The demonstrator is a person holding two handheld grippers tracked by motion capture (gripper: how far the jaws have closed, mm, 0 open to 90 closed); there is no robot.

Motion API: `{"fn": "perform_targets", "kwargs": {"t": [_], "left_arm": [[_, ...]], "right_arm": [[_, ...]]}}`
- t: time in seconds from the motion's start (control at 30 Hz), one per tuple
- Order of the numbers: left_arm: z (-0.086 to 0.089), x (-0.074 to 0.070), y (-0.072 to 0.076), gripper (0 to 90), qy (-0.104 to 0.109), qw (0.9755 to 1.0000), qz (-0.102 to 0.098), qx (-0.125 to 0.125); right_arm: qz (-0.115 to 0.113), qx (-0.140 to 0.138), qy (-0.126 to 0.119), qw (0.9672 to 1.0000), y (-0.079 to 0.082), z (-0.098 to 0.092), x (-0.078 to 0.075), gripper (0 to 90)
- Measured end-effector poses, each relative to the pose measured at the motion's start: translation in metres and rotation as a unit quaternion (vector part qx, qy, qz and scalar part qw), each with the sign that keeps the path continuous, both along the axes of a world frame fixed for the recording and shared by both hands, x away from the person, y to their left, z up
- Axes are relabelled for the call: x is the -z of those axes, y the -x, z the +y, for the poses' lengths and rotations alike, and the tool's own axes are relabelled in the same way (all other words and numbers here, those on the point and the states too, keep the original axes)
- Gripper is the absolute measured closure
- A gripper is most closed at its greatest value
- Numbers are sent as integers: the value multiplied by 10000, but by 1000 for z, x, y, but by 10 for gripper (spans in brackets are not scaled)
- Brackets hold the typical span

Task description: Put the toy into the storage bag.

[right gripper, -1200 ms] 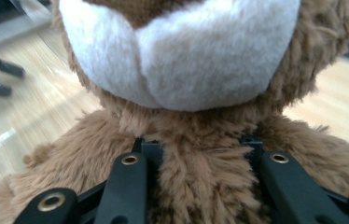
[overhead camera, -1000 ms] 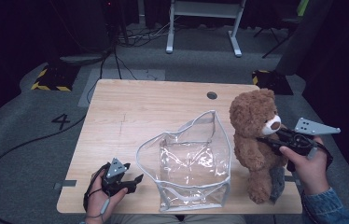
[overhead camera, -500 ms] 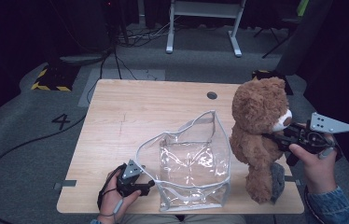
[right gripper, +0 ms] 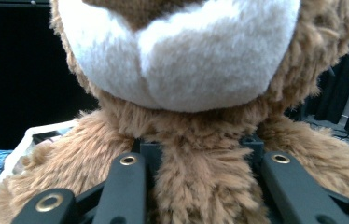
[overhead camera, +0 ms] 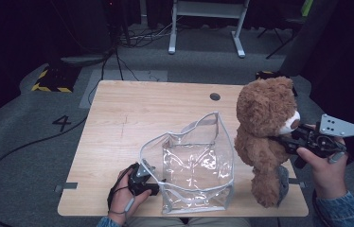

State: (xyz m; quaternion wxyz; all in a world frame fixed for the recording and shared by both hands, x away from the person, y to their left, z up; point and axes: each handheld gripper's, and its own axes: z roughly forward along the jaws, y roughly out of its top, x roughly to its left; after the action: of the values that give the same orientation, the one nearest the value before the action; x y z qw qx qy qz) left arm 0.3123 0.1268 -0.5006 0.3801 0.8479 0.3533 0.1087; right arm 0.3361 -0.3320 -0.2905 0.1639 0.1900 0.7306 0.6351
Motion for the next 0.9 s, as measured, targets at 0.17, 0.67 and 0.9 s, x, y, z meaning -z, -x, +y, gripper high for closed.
{"fn": "perform_targets", "kwargs": {"t": [0.17,0.67,0.9], "left_arm": [[-5,0,-6,378,9,10000,-72,15],[-14,0,-9,360,150,9998,-86,33],[-8,0,-5,341,190,9998,-90,-11]], "right_arm": [[-40,-53,42,10000,5,3,-5,653],[-379,-629,125,9972,14,40,-57,650],[-497,-1041,80,9933,14,70,-76,648]]}}
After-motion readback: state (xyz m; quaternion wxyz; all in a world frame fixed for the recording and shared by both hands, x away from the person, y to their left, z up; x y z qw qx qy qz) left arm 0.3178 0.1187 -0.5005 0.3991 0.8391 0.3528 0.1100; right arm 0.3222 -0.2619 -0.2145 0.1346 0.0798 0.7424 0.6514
